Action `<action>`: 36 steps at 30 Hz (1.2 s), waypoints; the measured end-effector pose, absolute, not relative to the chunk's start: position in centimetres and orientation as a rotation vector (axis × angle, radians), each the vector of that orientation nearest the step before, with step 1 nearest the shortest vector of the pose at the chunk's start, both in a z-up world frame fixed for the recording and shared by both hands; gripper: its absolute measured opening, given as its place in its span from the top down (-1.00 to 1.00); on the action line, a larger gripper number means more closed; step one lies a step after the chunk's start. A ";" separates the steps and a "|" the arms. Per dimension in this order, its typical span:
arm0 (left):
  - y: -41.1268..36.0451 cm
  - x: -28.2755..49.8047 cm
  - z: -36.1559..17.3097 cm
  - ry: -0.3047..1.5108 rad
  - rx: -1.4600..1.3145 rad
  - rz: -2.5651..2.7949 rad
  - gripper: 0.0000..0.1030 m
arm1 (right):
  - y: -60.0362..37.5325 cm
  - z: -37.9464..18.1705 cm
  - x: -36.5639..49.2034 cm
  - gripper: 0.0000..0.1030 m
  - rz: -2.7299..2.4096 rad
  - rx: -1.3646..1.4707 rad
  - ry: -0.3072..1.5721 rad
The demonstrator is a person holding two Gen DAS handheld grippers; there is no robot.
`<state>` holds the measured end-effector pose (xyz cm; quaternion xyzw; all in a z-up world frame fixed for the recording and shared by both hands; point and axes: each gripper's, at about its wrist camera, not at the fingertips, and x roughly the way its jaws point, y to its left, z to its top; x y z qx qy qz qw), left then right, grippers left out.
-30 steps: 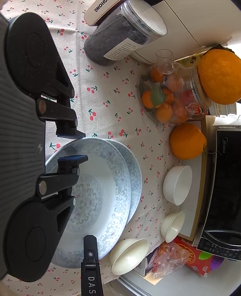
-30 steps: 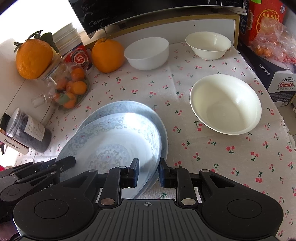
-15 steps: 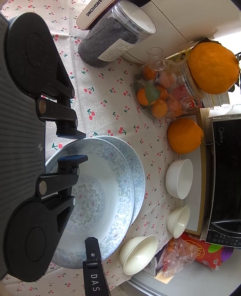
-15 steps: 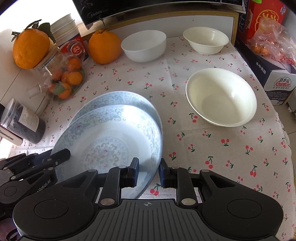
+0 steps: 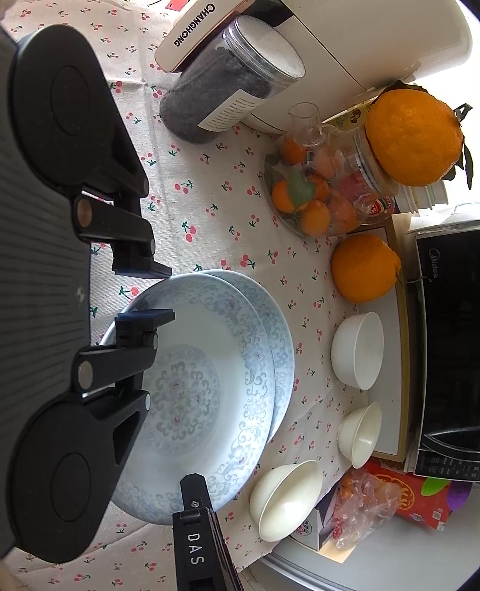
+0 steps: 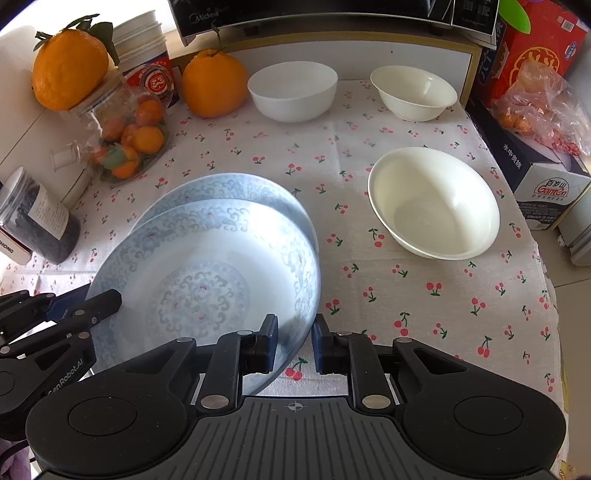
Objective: Organize plates and bowls
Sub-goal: 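Lower the plate onto the smaller blue plate and open both grippers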
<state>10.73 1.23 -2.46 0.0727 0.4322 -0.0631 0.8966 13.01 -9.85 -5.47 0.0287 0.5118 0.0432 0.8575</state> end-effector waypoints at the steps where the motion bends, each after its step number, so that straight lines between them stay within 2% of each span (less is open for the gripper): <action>1: 1.2 10.7 -2.4 0.896 0.150 -0.129 0.70 | -9.8 -5.5 13.0 0.66 0.092 0.056 1.075; 30: 1.0 11.4 -3.3 0.863 0.148 -0.100 0.72 | -10.7 -6.8 14.1 0.66 0.088 0.143 1.042; 36: 1.4 11.5 -3.3 0.876 0.115 -0.117 0.72 | -11.3 -6.8 14.3 0.53 0.107 0.211 1.035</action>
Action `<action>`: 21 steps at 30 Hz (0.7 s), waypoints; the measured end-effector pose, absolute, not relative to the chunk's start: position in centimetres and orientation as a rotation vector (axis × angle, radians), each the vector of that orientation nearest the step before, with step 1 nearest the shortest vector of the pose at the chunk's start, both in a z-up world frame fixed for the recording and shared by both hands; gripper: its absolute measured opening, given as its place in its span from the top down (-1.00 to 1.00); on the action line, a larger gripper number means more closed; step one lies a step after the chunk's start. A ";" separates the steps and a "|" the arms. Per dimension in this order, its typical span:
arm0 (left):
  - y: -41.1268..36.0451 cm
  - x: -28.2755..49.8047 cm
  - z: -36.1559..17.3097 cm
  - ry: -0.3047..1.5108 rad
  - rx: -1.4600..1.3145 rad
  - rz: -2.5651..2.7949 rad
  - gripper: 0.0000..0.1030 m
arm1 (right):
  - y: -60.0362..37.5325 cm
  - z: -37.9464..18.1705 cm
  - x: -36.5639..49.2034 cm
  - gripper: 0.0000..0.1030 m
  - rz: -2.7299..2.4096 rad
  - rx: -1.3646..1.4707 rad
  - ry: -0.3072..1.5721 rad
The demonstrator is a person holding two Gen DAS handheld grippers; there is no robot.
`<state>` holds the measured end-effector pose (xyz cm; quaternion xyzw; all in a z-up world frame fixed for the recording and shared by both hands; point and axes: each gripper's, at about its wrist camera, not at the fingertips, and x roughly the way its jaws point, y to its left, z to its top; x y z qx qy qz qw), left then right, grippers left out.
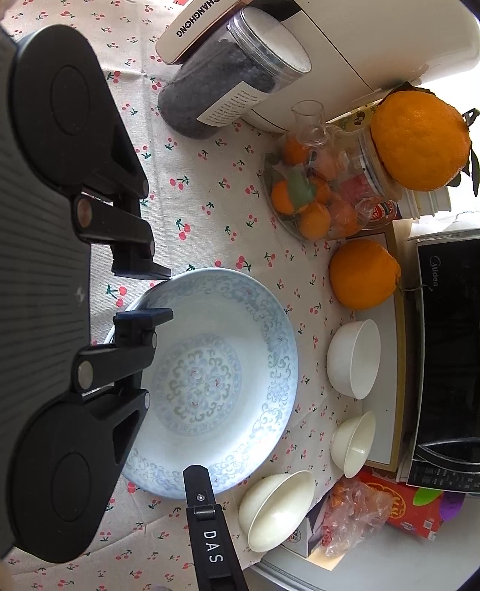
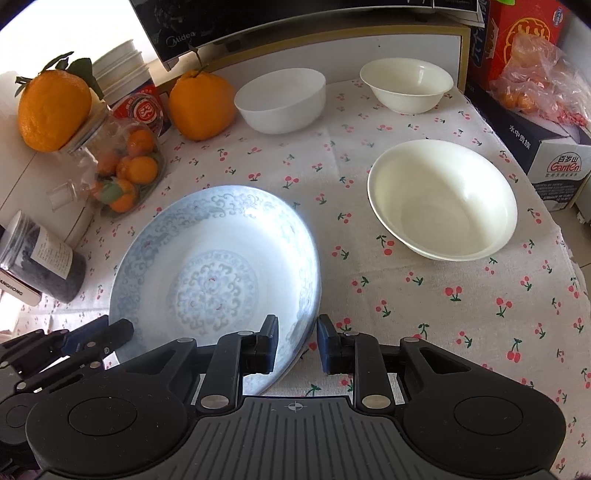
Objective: Organize plates and bowls
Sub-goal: 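Lower the plate onto the smaller blue plate and open both grippers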
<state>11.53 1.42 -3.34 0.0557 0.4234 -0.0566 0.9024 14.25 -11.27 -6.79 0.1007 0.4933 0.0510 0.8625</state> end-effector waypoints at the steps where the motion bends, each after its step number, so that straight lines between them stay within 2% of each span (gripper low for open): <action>1: 1.6 11.6 -3.3 0.879 0.105 -0.123 0.71 | -11.3 -6.7 14.2 0.53 0.109 0.214 1.033; 4: 1.8 11.6 -3.1 0.874 0.091 -0.141 0.58 | -11.5 -6.5 14.1 0.49 0.116 0.229 1.032; 6: 1.7 11.4 -2.8 0.863 0.093 -0.151 0.53 | -11.6 -6.3 14.0 0.34 0.135 0.245 1.026; 8: 1.8 11.4 -2.7 0.867 0.093 -0.169 0.39 | -11.7 -5.9 13.7 0.05 0.150 0.249 1.014; 11: 1.8 11.3 -2.5 0.874 0.093 -0.188 0.16 | -11.8 -5.4 13.3 -0.19 0.164 0.251 0.996; 13: 1.8 11.1 -2.3 0.873 0.100 -0.199 -0.19 | -12.0 -5.1 13.1 -0.29 0.169 0.257 0.986; 16: 1.9 10.7 -1.9 0.864 0.116 -0.218 -0.49 | -12.5 -4.9 12.7 -0.44 0.173 0.269 0.976; 21: 2.4 10.2 -1.5 0.873 0.135 -0.257 -0.81 | -13.1 -4.3 11.9 -0.63 0.186 0.282 0.956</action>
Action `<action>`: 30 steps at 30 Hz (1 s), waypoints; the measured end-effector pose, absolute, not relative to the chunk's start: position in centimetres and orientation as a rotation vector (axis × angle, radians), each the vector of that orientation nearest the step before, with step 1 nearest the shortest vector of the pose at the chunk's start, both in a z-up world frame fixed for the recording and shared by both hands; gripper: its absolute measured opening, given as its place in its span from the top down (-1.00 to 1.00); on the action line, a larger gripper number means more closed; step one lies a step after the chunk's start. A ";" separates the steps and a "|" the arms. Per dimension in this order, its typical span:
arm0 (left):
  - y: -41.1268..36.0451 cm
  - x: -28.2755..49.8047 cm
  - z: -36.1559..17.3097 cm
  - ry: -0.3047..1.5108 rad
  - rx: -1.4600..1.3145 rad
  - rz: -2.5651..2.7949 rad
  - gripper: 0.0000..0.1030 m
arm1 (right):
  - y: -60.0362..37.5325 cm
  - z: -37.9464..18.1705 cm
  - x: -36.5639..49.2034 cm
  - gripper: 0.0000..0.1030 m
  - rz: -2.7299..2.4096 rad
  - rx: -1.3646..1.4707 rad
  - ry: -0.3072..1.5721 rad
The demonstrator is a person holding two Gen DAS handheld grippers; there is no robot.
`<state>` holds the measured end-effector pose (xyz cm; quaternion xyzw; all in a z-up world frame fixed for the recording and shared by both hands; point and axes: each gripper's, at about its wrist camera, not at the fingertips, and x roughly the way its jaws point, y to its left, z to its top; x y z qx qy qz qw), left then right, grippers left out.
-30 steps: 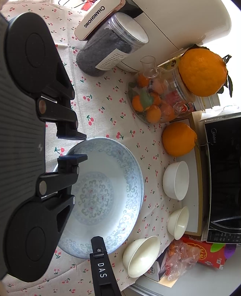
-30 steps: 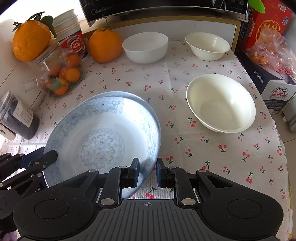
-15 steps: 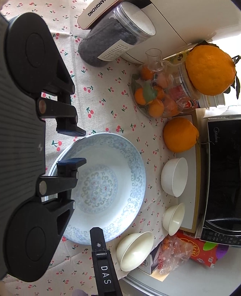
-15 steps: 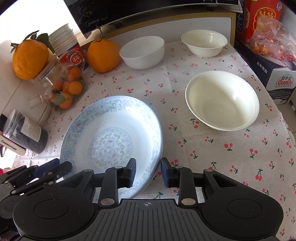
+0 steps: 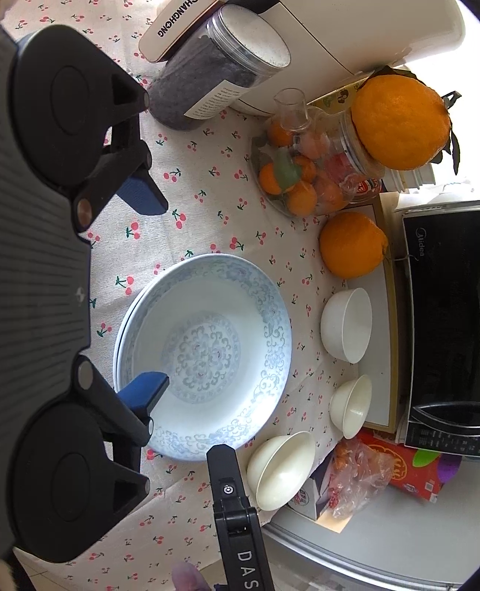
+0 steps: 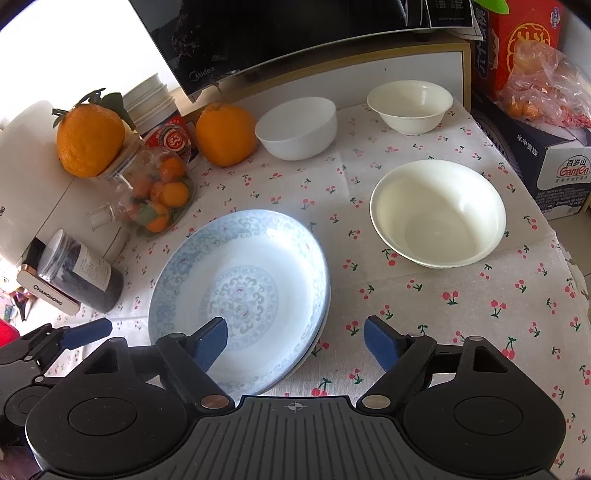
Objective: Organize plates and bowls
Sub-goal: 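Lower the plate onto the smaller blue plate and open both grippers, then move both grippers to the plain white plate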
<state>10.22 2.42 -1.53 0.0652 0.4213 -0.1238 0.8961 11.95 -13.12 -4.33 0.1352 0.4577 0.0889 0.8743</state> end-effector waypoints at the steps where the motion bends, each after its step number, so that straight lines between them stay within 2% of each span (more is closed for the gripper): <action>1: 2.6 10.1 -1.4 0.871 0.135 -0.261 -0.85 | -13.2 -4.2 11.8 -0.64 0.189 0.277 0.950; 7: 3.9 9.2 -1.2 0.865 0.159 -0.285 -0.97 | -13.3 -3.7 10.7 -0.76 0.207 0.273 0.933; 30: 12.0 5.8 -0.4 0.927 0.171 -0.327 -0.99 | -8.8 -3.5 5.9 -0.78 0.355 0.223 0.936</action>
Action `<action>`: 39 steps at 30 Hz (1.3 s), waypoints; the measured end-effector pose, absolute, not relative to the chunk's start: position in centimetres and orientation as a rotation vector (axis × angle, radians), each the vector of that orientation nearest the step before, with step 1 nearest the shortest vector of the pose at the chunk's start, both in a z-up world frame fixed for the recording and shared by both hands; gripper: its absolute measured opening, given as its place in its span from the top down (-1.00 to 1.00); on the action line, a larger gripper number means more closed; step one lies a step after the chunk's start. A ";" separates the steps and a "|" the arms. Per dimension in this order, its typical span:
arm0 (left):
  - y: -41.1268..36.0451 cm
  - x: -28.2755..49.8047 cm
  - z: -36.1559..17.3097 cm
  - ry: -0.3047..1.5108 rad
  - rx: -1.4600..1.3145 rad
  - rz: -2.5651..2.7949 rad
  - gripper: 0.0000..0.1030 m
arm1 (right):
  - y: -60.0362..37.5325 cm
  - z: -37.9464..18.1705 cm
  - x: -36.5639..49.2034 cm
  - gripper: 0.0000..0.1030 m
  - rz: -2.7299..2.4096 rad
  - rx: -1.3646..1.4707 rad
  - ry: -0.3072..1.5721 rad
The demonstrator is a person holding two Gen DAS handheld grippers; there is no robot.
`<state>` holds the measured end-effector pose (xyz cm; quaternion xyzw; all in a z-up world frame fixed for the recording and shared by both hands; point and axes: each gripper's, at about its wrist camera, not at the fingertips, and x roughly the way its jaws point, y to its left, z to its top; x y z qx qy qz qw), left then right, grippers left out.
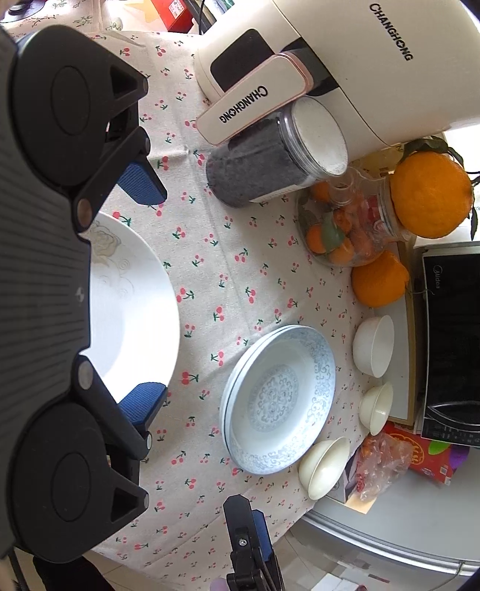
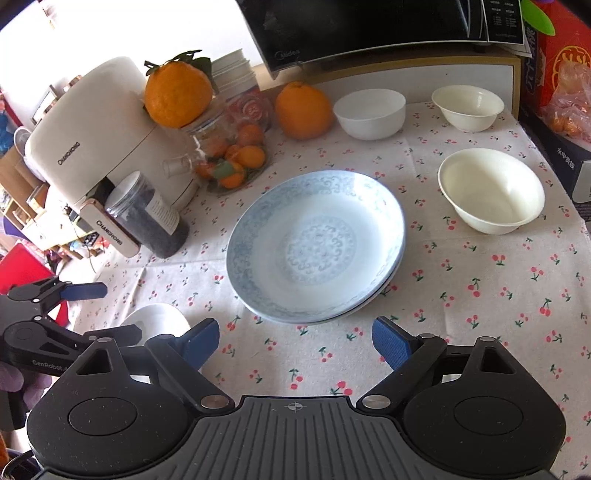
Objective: Organize plates and bowls
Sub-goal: 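Move both grippers to the plain white plate, then close both grippers on the rim of the plain white plate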
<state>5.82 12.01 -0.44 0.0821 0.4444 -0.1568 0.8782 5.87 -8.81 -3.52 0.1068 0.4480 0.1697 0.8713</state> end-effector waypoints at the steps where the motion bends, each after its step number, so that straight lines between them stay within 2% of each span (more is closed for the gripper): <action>1: 12.4 5.7 -0.7 0.933 0.169 -0.333 -0.98 | -8.5 -3.7 5.7 -0.78 0.364 0.223 0.939; 8: 14.1 4.7 -2.1 0.963 0.194 -0.389 -0.95 | -5.6 -4.9 4.0 -0.78 0.419 0.222 0.940; 14: 16.0 4.1 -2.9 0.965 0.165 -0.417 -0.82 | -3.0 -6.2 2.3 -0.78 0.472 0.205 0.918; 20: 17.8 3.3 -3.7 0.984 0.116 -0.457 -0.51 | -1.2 -7.3 1.0 -0.78 0.521 0.183 0.888; 25: 18.2 2.9 -4.1 1.009 0.109 -0.478 -0.18 | 0.2 -8.5 0.5 -0.78 0.552 0.172 0.892; 29: 18.3 2.8 -4.2 1.012 0.125 -0.472 -0.06 | 1.4 -8.9 -0.3 -0.78 0.590 0.139 0.881; 33: 18.5 2.9 -4.3 1.022 0.136 -0.447 0.16 | 2.1 -9.2 -0.7 -0.76 0.609 0.134 0.892; 36: 18.4 3.0 -4.8 1.053 0.163 -0.432 0.31 | 2.3 -9.6 -0.8 -0.73 0.611 0.145 0.916; 39: 18.4 3.0 -4.8 1.055 0.160 -0.428 0.33 | 2.4 -9.8 -0.7 -0.55 0.608 0.155 0.935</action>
